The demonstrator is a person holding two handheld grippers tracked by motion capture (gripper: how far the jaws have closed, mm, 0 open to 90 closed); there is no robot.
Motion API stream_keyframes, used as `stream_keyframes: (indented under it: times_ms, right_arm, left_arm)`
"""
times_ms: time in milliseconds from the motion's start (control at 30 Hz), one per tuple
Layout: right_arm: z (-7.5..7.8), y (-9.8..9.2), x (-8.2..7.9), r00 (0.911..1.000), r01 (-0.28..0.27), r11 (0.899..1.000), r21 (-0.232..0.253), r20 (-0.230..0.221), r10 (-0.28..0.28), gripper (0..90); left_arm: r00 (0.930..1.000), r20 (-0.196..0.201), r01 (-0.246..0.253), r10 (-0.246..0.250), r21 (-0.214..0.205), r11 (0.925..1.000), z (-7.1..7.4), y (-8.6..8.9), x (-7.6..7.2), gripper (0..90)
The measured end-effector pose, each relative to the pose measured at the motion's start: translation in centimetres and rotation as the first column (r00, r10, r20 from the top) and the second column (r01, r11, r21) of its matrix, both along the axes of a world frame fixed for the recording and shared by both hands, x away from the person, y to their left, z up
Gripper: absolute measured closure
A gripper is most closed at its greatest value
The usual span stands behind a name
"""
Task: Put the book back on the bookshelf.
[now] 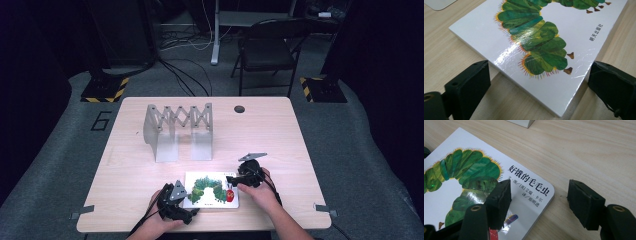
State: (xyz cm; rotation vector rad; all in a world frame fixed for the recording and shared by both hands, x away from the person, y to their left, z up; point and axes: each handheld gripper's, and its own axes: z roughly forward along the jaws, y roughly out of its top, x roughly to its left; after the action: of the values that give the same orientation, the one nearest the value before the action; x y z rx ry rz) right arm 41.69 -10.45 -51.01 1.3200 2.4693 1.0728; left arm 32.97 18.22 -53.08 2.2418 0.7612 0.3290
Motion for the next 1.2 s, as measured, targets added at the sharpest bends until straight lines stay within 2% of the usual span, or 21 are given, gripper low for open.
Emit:
stream_keyframes:
  times_ms: [100,267,333,400,433,567,767,833,1067,1200]
  right_arm:
    - [0.0,0.1,0.0,1.0000,-0.005,1.000,0.001,-0.003,0.005,35.5]
    - [-0.1,0.2,0.0,0.9998,-0.006,1.000,0.011,-0.020,0.006,35.4]
    - [0.0,0.5,-0.2,0.9994,-0.017,1.000,0.008,-0.029,0.018,35.2]
    - [0.0,0.8,-0.4,0.9992,-0.019,1.000,0.007,-0.036,0.019,33.9]
    - [0.0,0.9,-0.4,0.9993,-0.032,0.999,-0.002,-0.019,0.032,32.9]
    - [0.0,1.1,-0.4,0.9993,-0.023,1.000,-0.005,-0.028,0.023,32.4]
    - [0.1,1.1,-0.4,0.9992,-0.003,1.000,-0.003,-0.039,0.003,32.7]
    - [0.1,1.1,-0.3,0.9994,-0.010,1.000,-0.013,-0.034,0.009,32.6]
    - [0.3,1.2,-0.3,0.9977,0.027,1.000,0.001,-0.062,-0.027,34.7]
    - [0.4,1.1,-0.3,0.9981,0.028,1.000,-0.001,-0.055,-0.028,36.8]
  left_arm:
    - [1.0000,-0.009,0.003,-0.003,0.015,0.9999,0.0,-0.2,-0.1,0.0]
    - [1.0000,-0.009,-0.003,0.003,0.014,0.9999,0.0,-0.3,-0.1,0.0]
    - [0.9999,0.003,-0.010,0.010,0.006,0.9999,-0.1,-0.3,0.0,0.0]
    - [1.0000,-0.006,-0.007,0.007,0.010,0.9999,0.0,-0.3,0.0,0.0]
    - [0.9999,-0.007,-0.011,0.011,0.006,0.9999,-0.1,-0.3,0.1,0.0]
    - [0.9999,-0.001,-0.012,0.012,0.015,0.9998,0.0,-0.3,0.2,0.0]
    - [0.9999,-0.015,-0.004,0.004,0.011,0.9999,0.0,-0.3,0.3,0.0]
    - [0.9998,-0.016,-0.010,0.010,0.017,0.9998,0.1,-0.4,0.2,0.0]
    - [0.9996,-0.009,-0.025,0.025,0.021,0.9995,0.0,-0.5,0.2,0.0]
    - [0.9997,-0.008,-0.023,0.023,0.023,0.9995,0.1,-0.5,0.3,0.0]
